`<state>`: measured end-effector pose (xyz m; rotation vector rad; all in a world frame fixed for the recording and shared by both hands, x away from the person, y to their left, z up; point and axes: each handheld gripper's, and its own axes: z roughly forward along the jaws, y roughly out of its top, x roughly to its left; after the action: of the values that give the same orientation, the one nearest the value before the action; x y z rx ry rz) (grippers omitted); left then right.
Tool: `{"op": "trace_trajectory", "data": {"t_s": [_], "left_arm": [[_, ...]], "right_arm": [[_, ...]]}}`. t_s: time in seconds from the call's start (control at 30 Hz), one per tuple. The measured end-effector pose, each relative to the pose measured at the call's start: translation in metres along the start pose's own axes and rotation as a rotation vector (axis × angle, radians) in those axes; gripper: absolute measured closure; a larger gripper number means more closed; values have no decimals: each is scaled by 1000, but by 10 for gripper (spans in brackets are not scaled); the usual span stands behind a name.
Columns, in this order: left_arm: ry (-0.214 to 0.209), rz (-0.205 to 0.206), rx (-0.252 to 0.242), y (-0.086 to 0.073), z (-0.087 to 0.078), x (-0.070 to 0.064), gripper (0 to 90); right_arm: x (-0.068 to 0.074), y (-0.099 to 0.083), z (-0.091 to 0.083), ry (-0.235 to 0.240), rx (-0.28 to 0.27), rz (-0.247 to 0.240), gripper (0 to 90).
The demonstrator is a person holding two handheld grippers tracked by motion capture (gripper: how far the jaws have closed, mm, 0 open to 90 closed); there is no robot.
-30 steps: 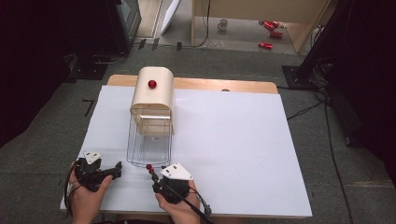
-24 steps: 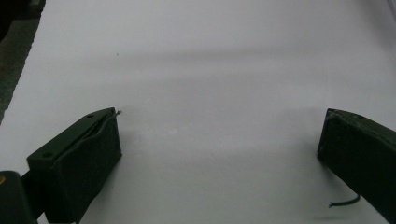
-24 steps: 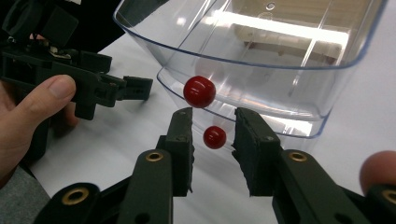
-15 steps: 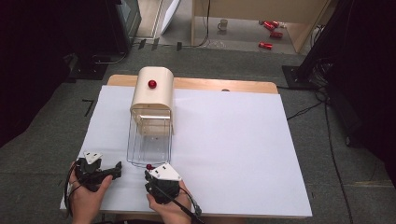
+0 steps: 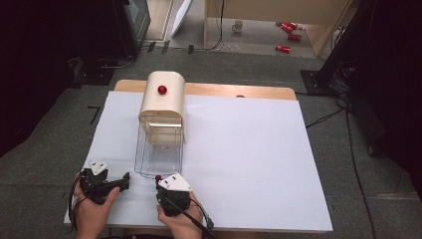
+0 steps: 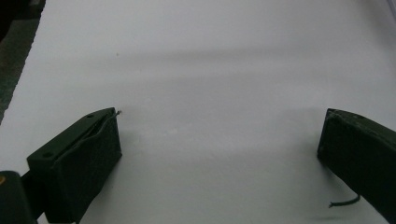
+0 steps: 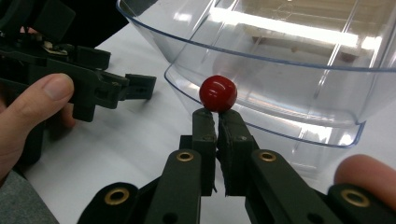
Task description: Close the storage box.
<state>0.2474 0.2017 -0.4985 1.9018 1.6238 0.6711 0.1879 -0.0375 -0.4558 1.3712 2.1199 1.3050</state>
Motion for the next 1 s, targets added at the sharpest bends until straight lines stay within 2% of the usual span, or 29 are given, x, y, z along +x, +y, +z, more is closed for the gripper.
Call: {"op": "trace_trajectory", "data": {"t_s": [0.5, 1.0], "left_arm": [[0, 0, 0, 0, 0, 0, 0], [0, -2, -2, 0, 0, 0, 0]], "right_arm": [[2, 6, -4, 8, -30, -2, 888], [-2, 24, -10, 7, -74, -6, 873]]}}
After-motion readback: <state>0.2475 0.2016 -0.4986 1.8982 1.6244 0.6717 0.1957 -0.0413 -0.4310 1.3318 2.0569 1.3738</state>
